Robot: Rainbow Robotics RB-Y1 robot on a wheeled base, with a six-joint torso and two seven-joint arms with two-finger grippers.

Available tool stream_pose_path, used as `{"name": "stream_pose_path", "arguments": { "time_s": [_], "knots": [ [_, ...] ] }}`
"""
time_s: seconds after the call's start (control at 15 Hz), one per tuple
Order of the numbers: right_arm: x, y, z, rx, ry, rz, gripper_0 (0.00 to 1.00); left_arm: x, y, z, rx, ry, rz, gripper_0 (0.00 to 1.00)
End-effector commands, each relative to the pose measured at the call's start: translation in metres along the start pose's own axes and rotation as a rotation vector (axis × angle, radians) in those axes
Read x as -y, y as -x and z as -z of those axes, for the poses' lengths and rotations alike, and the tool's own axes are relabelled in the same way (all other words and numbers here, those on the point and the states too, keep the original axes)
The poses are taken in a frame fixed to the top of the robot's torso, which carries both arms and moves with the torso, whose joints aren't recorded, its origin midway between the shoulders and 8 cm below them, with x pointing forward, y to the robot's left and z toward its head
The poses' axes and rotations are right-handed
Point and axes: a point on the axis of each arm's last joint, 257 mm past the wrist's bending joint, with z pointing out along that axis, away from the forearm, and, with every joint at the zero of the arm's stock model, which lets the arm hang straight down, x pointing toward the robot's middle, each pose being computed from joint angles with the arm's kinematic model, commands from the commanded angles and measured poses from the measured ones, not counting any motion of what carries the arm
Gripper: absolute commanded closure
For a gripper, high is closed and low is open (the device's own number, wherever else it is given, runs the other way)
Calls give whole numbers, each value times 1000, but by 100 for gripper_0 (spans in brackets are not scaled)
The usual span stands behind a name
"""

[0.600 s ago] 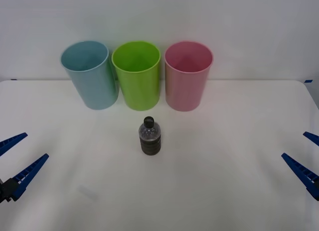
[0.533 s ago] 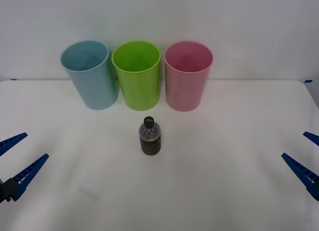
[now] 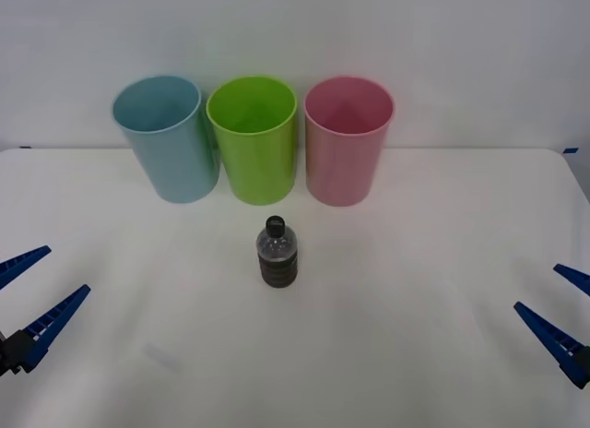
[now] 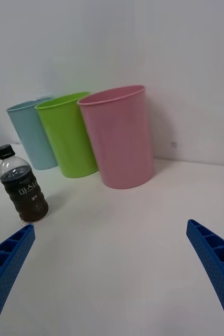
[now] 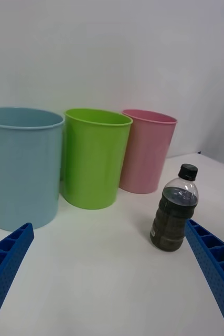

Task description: Grasp the object on the table and drop it into the matching bin: aluminum can to the light blue bin, PET bottle to the pink bin.

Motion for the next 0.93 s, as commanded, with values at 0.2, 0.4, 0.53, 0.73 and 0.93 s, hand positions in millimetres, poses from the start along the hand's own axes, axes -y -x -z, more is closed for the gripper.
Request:
{"name": "stream_pose_path", "arguments": {
  "time_s": [0.2,0.4,0.53,0.73,0.93],
  "knots": [
    [-8,-22,-4,-22,14,86,0,0,0,0,0,0,0,0],
    [-18,-40,-22,-25,58,143,0,0,0,0,0,0,0,0],
    [-28,-49,-32,-27,89,146,0,0,0,0,0,0,0,0],
    [-51,-63,-55,-42,147,134,0,0,0,0,0,0,0,0],
    [-68,-76,-78,-50,171,120,0,0,0,0,0,0,0,0]
  ]
}}
